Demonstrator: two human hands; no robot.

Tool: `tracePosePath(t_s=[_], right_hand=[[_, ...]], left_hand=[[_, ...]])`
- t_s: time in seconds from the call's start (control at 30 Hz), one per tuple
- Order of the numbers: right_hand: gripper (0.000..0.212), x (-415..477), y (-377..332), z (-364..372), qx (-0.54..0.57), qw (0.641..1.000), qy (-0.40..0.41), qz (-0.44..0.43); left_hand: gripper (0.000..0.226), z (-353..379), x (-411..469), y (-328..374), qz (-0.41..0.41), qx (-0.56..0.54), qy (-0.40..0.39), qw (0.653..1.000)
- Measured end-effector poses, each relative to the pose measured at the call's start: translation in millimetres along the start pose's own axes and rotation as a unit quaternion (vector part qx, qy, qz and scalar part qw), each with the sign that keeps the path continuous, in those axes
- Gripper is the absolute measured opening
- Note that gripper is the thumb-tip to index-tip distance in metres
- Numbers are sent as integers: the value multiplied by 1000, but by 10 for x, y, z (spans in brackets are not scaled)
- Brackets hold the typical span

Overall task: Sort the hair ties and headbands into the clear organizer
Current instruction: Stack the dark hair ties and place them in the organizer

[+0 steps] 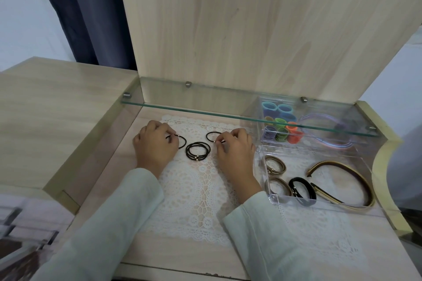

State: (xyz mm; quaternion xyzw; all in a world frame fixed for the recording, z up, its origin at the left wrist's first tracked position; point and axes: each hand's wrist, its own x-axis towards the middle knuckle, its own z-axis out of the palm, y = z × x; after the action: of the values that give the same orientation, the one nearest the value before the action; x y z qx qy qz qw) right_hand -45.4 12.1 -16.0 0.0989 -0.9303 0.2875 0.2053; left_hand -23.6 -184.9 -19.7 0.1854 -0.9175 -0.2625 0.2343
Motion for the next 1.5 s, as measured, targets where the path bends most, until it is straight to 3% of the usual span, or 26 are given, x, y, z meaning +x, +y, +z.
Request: tracePosePath(t_s=[0.17,0.3,0.47,0.6,0.77,0.9,1.2,1.5], right_hand=[[5,-76,-55,-67,82,989,22,-119],[6,-88,-56,-78,144,981,-20,-132],[4,-86,-57,-68,131,977,-58,-156],[10,-106,-72,-92,119,976,-74,-166],[22,-117,-99,-127,162,978,-46,-123],[28,-114,-98,-113,142,982,-40,-116],[15,-92,-62,-61,112,989,-13,-96],[20,-62,-30,-58,95,995,-13,-27]], left_hand=[[13,9,-15,4,18,22,7,1000],[12,3,-18,-6,66,-12,32,997],[19,-1,-23,5,154,-84,45,984],[17,-23,-61,21,190,-72,74,976],[14,-58,-102,57,232,-7,93,968],[10,-53,-128,70,228,-28,104,968],[23,-145,-321,53,260,-98,2,961],[26,-217,-346,112,282,-142,-54,947]])
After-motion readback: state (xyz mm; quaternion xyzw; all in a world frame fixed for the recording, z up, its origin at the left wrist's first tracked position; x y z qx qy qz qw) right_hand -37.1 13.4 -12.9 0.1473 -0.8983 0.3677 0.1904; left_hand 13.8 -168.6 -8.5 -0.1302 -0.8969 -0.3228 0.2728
